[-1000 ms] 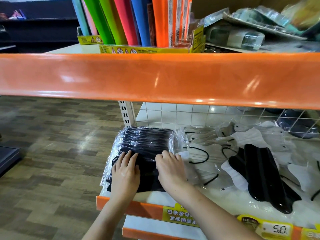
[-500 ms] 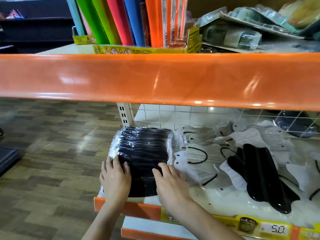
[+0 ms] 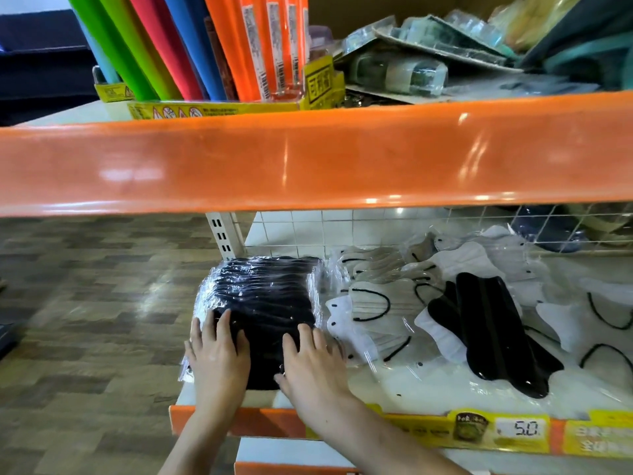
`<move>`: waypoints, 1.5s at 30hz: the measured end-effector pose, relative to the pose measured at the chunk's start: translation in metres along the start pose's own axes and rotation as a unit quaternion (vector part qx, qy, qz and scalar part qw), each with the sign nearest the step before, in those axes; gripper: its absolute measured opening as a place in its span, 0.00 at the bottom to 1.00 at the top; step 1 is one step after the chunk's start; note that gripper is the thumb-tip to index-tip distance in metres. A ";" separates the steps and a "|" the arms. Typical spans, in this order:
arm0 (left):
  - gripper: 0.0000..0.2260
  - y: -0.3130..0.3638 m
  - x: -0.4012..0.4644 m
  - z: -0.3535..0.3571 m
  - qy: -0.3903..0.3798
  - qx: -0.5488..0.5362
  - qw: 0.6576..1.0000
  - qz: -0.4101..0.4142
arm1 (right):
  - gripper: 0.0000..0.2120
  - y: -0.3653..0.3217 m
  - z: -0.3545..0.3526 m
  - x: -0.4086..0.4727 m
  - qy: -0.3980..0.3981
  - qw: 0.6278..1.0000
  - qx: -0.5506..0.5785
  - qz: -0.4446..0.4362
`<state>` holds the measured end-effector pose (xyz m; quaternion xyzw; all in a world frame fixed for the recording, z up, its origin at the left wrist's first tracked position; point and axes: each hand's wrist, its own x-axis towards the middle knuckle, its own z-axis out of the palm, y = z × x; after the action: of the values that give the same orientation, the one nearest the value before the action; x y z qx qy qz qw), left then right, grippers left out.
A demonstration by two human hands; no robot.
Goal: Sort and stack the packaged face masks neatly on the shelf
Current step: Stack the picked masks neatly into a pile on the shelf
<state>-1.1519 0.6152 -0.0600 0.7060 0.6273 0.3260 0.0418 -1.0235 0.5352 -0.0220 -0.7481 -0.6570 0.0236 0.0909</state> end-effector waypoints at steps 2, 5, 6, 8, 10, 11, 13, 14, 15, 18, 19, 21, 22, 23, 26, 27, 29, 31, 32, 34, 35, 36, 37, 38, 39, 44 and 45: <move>0.16 -0.001 0.000 -0.001 0.002 -0.002 1.000 -0.001 | 0.32 -0.003 0.002 -0.001 0.004 1.000 0.008 -0.015; 0.19 0.006 -0.003 -0.002 0.014 0.004 1.000 0.023 | 0.22 0.004 0.005 -0.005 0.076 0.997 -0.001 -0.020; 0.20 0.012 -0.005 -0.002 0.014 -0.002 0.999 0.036 | 0.19 0.008 0.003 -0.006 0.086 0.996 0.005 -0.018; 0.22 0.027 -0.008 0.002 0.009 -0.020 0.997 0.071 | 0.15 0.021 -0.002 -0.007 0.108 0.994 0.018 -0.019; 0.22 0.049 -0.012 0.007 -0.003 -0.046 0.994 0.099 | 0.14 0.042 -0.007 -0.007 0.137 0.991 0.006 -0.007; 0.21 0.062 -0.014 0.010 -0.012 -0.058 0.992 0.116 | 0.15 0.054 -0.009 -0.008 0.144 0.990 -0.001 0.009; 0.20 0.090 -0.021 0.017 -0.035 -0.079 0.984 0.154 | 0.16 0.082 -0.014 -0.010 0.165 0.985 -0.020 0.041; 0.19 0.104 -0.026 0.020 -0.048 -0.087 0.980 0.172 | 0.16 0.097 -0.015 -0.013 0.175 0.983 -0.028 0.057; 0.19 0.119 -0.031 0.025 -0.061 -0.093 0.976 0.189 | 0.16 0.112 -0.019 -0.016 0.183 0.980 -0.032 0.077; 0.17 0.161 -0.047 0.041 -0.109 -0.110 0.962 0.227 | 0.14 0.160 -0.026 -0.030 0.215 0.967 -0.048 0.125; 0.18 0.175 -0.054 0.046 -0.125 -0.124 0.954 0.242 | 0.14 0.175 -0.028 -0.036 0.217 0.965 -0.050 0.141; 0.17 0.202 -0.069 0.054 -0.149 -0.144 0.942 0.265 | 0.15 0.203 -0.029 -0.048 0.216 0.959 -0.049 0.177; 0.18 0.215 -0.076 0.056 -0.158 -0.142 0.939 0.271 | 0.16 0.215 -0.028 -0.053 0.212 0.957 -0.050 0.190; 0.18 0.228 -0.083 0.058 -0.168 -0.138 0.936 0.276 | 0.17 0.226 -0.027 -0.058 0.207 0.957 -0.050 0.199; 0.17 0.256 -0.101 0.066 -0.204 -0.125 0.930 0.279 | 0.21 0.251 -0.025 -0.069 0.195 0.954 -0.045 0.223; 0.18 0.262 -0.105 0.069 -0.213 -0.112 0.929 0.280 | 0.22 0.258 -0.024 -0.071 0.189 0.953 -0.038 0.232; 0.19 0.271 -0.110 0.073 -0.233 -0.085 0.930 0.271 | 0.24 0.270 -0.019 -0.074 0.188 0.951 -0.014 0.247; 0.20 0.275 -0.111 0.075 -0.244 -0.067 0.932 0.258 | 0.25 0.279 -0.014 -0.075 0.197 0.947 0.014 0.253; 0.20 0.276 -0.110 0.075 -0.248 -0.063 0.933 0.254 | 0.26 0.282 -0.013 -0.075 0.201 0.945 0.025 0.256; 0.20 0.275 -0.110 0.077 -0.252 -0.056 0.932 0.254 | 0.29 0.284 -0.013 -0.073 0.206 0.943 0.034 0.259; 0.20 0.274 -0.109 0.079 -0.251 -0.052 0.932 0.256 | 0.29 0.283 -0.013 -0.072 0.211 0.942 0.040 0.259; 0.20 0.272 -0.110 0.080 -0.251 -0.054 0.931 0.258 | 0.29 0.283 -0.014 -0.072 0.221 0.939 0.052 0.258; 0.20 0.272 -0.110 0.080 -0.252 -0.060 0.931 0.259 | 0.28 0.283 -0.014 -0.072 0.233 0.936 0.069 0.256; 0.20 0.271 -0.110 0.080 -0.252 -0.066 0.930 0.259 | 0.27 0.284 -0.015 -0.072 0.243 0.933 0.085 0.251; 0.19 0.271 -0.110 0.081 -0.249 -0.071 0.930 0.260 | 0.27 0.285 -0.016 -0.073 0.253 0.932 0.091 0.242; 0.20 0.270 -0.114 0.084 -0.241 -0.145 0.927 0.248 | 0.26 0.281 -0.024 -0.077 0.281 0.921 0.177 0.204; 0.21 0.270 -0.114 0.084 -0.249 -0.160 0.928 0.228 | 0.26 0.279 -0.028 -0.079 0.277 0.913 0.216 0.208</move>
<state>-0.8771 0.4841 -0.0454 0.8725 0.3578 0.2371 0.2335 -0.7565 0.4204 -0.0477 -0.8064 -0.4140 -0.0246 0.4215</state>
